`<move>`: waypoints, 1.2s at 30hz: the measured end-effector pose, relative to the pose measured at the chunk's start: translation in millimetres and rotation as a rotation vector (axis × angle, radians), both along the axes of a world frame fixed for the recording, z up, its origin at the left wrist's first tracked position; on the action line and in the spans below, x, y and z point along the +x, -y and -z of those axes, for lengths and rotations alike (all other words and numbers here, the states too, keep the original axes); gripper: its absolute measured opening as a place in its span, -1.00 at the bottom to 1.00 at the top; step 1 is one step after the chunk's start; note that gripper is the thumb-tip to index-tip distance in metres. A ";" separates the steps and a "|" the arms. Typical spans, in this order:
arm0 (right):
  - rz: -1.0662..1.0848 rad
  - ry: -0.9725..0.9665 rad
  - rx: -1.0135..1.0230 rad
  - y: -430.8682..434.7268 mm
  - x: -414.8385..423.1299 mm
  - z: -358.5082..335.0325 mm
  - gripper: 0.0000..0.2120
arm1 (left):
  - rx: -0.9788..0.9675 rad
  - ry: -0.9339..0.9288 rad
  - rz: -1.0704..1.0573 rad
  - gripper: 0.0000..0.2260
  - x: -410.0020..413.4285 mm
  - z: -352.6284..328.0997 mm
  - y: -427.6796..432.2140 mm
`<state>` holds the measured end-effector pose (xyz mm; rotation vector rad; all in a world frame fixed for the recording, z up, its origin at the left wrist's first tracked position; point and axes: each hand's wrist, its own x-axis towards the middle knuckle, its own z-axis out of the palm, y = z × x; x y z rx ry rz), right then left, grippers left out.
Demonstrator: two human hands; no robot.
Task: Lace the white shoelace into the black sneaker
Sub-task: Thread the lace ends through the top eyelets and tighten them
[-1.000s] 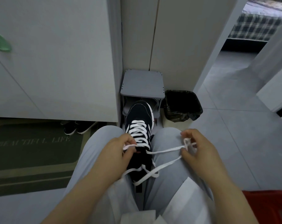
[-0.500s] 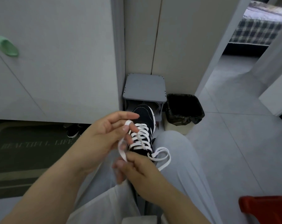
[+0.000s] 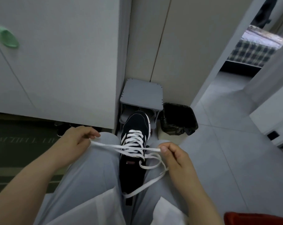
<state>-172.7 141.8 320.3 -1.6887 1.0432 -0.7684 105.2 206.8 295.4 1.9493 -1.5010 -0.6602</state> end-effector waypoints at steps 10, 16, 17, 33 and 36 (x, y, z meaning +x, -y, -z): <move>-0.046 0.004 -0.041 8.3 5.3 -2.5 -0.73 | 0.161 0.421 -0.169 -0.36 -21.8 20.7 17.2; -0.232 -0.111 -0.176 -3.9 41.4 1.0 -0.75 | -0.212 -0.084 0.322 -0.65 -84.4 -29.8 13.2; -0.208 -0.100 -0.175 -5.0 43.9 2.2 -0.76 | -0.160 -0.102 0.346 -0.66 -91.0 -32.3 12.5; 0.047 -0.358 -0.035 -25.0 61.6 42.9 -0.86 | -0.238 0.332 -0.045 -0.71 -61.8 12.8 -12.8; 0.067 -0.296 -0.021 -32.8 68.8 46.5 -0.85 | -0.258 0.419 -0.055 -0.92 -70.1 23.0 -8.8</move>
